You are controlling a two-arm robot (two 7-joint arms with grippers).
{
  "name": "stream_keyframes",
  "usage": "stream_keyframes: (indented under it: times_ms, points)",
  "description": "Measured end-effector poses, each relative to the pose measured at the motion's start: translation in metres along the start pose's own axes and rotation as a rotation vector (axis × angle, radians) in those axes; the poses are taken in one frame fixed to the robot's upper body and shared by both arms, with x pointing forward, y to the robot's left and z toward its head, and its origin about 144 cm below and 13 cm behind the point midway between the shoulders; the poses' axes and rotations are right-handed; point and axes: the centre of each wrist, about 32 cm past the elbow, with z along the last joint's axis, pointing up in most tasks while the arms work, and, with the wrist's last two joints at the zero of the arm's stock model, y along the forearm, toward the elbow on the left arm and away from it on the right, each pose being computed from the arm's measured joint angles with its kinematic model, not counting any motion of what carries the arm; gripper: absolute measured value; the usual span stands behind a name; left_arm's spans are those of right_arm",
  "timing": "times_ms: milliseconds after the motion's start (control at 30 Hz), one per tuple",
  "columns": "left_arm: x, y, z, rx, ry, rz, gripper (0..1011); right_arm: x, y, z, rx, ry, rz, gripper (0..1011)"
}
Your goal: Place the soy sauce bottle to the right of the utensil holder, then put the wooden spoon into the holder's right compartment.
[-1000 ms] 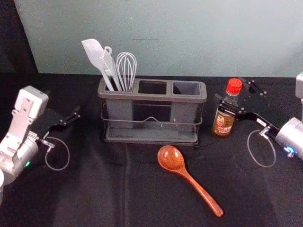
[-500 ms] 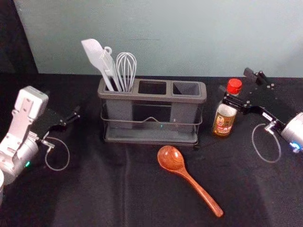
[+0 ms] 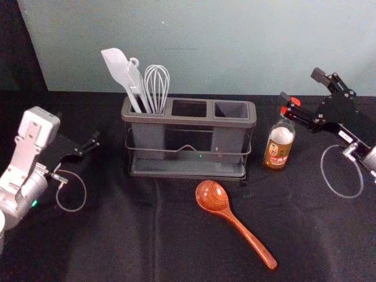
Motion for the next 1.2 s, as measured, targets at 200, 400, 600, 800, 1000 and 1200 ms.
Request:
stream_keyframes:
  times_ms: [200,400,600,800,1000,1200]
  points:
    - [0.0,0.0,0.0,0.0,0.0,0.0,1005,-0.003,-0.004,0.013,0.014,-0.009,0.04,1003]
    - [0.0,0.0,0.0,0.0,0.0,0.0,1005,-0.006,-0.006,0.021,0.014,0.006,0.06,1002]
    - [0.0,0.0,0.0,0.0,0.0,0.0,1005,-0.016,-0.004,0.032,-0.015,0.022,0.105,1003]
    - [0.0,0.0,0.0,0.0,0.0,0.0,1005,-0.035,0.005,0.046,-0.077,-0.005,0.179,1003]
    - [0.0,0.0,0.0,0.0,0.0,0.0,1005,-0.052,0.018,0.05,-0.152,-0.015,0.237,1002]
    - [0.0,0.0,0.0,0.0,0.0,0.0,1005,-0.067,0.037,0.055,-0.262,0.009,0.295,1003]
